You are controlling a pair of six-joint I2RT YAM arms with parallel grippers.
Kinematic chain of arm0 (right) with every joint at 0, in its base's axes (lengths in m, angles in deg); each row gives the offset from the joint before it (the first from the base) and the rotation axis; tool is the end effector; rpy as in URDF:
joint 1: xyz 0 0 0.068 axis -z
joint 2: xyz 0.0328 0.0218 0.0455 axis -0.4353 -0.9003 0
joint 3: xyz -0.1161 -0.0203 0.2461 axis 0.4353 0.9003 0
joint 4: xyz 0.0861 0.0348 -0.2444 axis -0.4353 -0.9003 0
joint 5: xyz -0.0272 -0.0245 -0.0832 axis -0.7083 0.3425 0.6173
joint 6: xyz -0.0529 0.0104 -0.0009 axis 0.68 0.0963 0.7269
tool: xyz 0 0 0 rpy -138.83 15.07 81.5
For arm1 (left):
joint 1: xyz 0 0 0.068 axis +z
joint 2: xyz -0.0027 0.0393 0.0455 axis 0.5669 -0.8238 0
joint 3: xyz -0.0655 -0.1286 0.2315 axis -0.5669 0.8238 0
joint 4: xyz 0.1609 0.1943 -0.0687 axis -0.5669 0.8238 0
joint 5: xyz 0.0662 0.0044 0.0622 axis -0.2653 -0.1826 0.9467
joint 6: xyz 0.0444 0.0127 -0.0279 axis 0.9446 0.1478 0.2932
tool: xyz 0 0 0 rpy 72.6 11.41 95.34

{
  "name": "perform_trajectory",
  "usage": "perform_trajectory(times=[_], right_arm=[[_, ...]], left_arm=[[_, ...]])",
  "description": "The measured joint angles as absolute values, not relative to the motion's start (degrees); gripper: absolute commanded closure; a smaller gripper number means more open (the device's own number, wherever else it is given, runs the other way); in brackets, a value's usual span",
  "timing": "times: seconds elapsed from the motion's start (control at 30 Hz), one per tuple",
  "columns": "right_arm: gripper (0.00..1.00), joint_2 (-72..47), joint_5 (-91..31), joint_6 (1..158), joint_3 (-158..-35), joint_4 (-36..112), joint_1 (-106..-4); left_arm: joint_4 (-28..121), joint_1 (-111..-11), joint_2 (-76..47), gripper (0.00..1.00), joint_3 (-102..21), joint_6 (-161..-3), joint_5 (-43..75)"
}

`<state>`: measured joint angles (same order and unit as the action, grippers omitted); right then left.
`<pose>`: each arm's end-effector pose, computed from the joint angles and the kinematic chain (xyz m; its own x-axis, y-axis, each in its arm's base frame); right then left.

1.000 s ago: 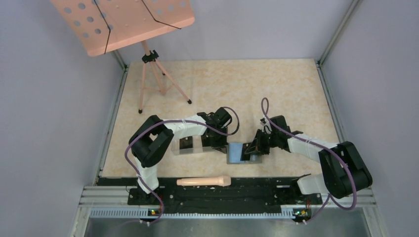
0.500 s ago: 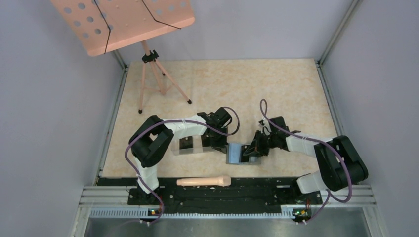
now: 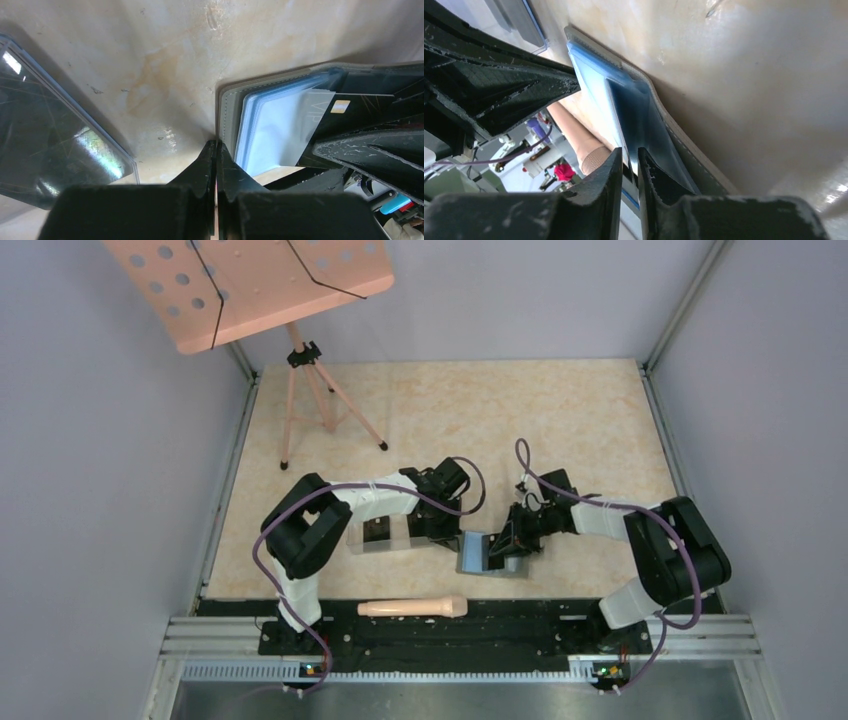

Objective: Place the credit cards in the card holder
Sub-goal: Insert the credit card into the card holder.

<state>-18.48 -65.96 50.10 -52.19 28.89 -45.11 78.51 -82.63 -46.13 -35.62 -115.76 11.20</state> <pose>0.2148 0.1012 0.1177 -0.9938 0.1055 0.0346 0.0956 0.6545 0.7500 0.2357 -0.2747 0.1513 -0.9945 0.0649 -0.0819 0.0920 0.9151 -0.3926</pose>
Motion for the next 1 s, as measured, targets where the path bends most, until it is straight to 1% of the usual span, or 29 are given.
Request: perform_trajectory(times=[0.07,0.17,0.23,0.33,0.6,1.0], right_arm=[[0.71,-18.5,-65.0,51.0,-53.0,26.8,-45.1],[0.56,-18.3,-63.1,52.5,-54.7,23.1,-45.1],[0.49,-17.9,-62.0,53.6,-55.9,20.8,-45.1],[0.42,-17.2,-60.0,55.3,-57.6,17.5,-45.1],[0.36,-16.6,-56.6,57.8,-59.9,12.0,-45.8],[0.28,-16.0,-46.6,62.2,-65.0,2.9,-48.2]], left_arm=[[78.5,-82.7,-46.1,1.00,-35.6,-115.8,11.2],[78.6,-82.7,-46.1,1.00,-35.6,-115.9,11.2],[78.6,-82.7,-46.1,1.00,-35.6,-116.0,11.2],[78.5,-82.8,-46.1,1.00,-35.6,-116.4,11.2],[78.5,-83.2,-46.1,1.00,-35.6,-116.4,10.6],[78.5,-84.0,-46.6,1.00,-35.8,-116.5,9.6]])
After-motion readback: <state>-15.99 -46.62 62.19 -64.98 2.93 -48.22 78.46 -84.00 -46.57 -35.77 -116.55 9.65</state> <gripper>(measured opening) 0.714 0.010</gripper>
